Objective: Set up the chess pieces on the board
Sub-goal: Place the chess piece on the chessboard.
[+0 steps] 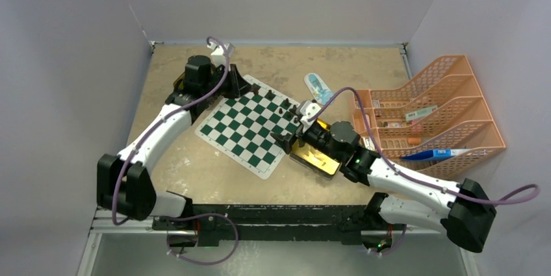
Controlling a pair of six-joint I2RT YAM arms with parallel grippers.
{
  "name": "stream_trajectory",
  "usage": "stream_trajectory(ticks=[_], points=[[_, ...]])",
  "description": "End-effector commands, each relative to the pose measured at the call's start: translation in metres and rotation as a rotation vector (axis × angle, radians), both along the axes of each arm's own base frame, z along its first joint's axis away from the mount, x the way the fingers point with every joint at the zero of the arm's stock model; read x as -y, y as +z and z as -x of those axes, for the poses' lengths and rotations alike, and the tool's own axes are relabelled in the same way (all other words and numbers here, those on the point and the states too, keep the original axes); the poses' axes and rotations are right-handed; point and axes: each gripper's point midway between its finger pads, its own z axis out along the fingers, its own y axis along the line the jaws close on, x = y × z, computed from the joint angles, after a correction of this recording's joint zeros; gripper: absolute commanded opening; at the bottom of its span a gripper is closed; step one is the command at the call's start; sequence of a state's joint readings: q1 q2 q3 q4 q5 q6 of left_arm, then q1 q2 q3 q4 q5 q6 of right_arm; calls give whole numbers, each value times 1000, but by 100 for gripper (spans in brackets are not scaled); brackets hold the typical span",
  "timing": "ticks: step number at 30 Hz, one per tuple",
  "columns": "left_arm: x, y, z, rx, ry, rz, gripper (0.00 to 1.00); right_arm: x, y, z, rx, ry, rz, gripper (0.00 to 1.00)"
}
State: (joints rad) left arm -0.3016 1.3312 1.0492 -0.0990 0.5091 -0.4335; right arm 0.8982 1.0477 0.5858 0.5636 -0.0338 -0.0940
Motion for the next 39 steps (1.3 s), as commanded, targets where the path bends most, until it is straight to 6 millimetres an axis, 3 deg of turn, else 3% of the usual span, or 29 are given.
stream_trajectory(ticks=[1, 4, 8, 16, 23, 33, 39], points=[[-27, 1, -56, 45, 216, -149, 0, 21, 11, -2, -168, -144, -124, 99], [-28, -4, -80, 65, 265, -182, 0, 44, 16, -11, -262, -302, -218, 99], [-11, -17, -106, 77, 265, -250, 0, 67, 11, -18, -353, -464, -279, 99], [15, -44, -142, 110, 280, -378, 0, 70, 2, -14, -399, -478, -235, 99], [40, -84, -149, 125, 222, -500, 0, 75, 9, -14, -374, -483, -240, 99], [39, -123, -156, 81, 222, -559, 0, 72, 11, -11, -380, -461, -242, 99], [43, -135, -160, 77, 210, -556, 0, 67, 17, -8, -393, -429, -265, 99]])
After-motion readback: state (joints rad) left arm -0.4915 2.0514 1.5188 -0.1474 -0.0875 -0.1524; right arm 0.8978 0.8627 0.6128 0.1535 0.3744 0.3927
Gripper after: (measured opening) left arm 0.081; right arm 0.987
